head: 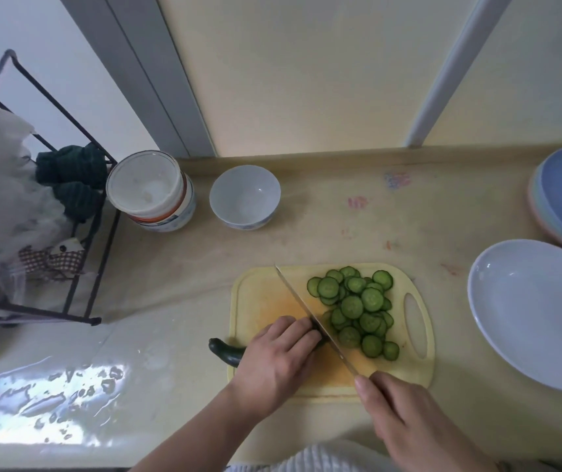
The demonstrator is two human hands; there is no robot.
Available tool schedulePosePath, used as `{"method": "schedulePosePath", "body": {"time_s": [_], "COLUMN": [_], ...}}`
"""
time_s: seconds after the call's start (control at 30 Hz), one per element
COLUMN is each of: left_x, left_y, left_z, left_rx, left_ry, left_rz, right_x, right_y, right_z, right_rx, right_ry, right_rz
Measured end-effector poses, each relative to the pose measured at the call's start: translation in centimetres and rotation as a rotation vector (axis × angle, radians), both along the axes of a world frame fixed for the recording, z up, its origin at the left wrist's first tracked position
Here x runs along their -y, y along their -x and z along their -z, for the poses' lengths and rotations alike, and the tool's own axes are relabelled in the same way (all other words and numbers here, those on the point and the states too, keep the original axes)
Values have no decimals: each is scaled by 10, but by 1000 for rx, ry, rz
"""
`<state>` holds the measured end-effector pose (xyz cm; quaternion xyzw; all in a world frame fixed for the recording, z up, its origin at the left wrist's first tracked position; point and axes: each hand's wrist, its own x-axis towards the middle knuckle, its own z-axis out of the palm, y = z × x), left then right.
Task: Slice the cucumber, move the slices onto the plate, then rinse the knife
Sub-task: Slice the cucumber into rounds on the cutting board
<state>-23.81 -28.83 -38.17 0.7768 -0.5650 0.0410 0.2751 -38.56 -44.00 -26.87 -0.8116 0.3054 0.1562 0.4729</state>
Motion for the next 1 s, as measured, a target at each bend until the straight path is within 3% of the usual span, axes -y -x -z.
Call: {"method": "schedulePosePath", "body": {"time_s": [0.57,1.0], "left_x": [3,3], "left_y": [-2,-1], "left_z": [7,1], "left_rx": [-21,-96], "left_ry": [23,49], "left_rz": [-11,-46], "right_x": [0,17], "right_y": [-5,-18], "right_z": [24,47], "right_rx": [60,68], "right_ry": [60,-112], "right_rz": [-8,100]}}
